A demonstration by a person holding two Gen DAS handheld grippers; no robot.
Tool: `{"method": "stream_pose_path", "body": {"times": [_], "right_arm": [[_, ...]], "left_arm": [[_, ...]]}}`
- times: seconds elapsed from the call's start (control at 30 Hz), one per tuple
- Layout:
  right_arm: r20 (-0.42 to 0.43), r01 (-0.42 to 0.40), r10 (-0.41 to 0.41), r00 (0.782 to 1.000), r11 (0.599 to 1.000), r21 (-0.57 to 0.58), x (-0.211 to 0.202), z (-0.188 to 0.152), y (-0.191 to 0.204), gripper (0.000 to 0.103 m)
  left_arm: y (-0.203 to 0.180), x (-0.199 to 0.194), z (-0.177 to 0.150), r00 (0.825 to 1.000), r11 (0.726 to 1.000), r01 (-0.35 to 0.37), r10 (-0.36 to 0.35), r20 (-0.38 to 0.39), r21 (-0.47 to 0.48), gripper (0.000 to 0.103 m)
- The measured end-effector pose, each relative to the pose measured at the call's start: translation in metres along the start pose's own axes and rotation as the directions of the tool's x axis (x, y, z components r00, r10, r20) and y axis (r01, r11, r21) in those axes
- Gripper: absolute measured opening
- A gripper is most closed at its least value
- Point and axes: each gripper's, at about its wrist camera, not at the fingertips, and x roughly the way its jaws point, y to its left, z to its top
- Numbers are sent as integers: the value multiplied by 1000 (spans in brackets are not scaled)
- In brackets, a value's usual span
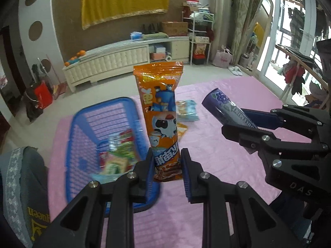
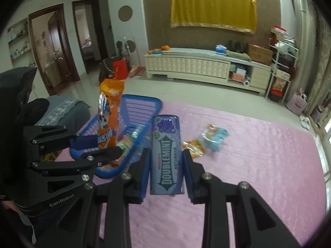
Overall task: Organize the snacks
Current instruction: 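Carry the gum box and stick-snack pack over the blue basket, then open the right tool to drop the gum box into the basket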
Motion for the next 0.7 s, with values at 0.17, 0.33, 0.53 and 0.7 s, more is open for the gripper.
{"method": "stream_pose_path", "body": {"times": [0.17,0.33,0.53,0.7], "right_arm": [[-19,-47,46,999,998,-40,22,15,32,35],[-61,-74,69,996,995,-74,50,27,58,35],[-140,-80,61,988,987,-137,100,38,84,35],[-205,-59,24,979,984,-166,139,40,96,35]], "left_arm": [[39,-17,-8,999,999,-32,33,15,-43,22],[78,-13,-18,997,993,-73,72,-14,-92,22],[106,7,-29,994,986,-99,91,-67,-134,22],[121,22,-31,992,983,-100,87,-89,-156,22]]}}
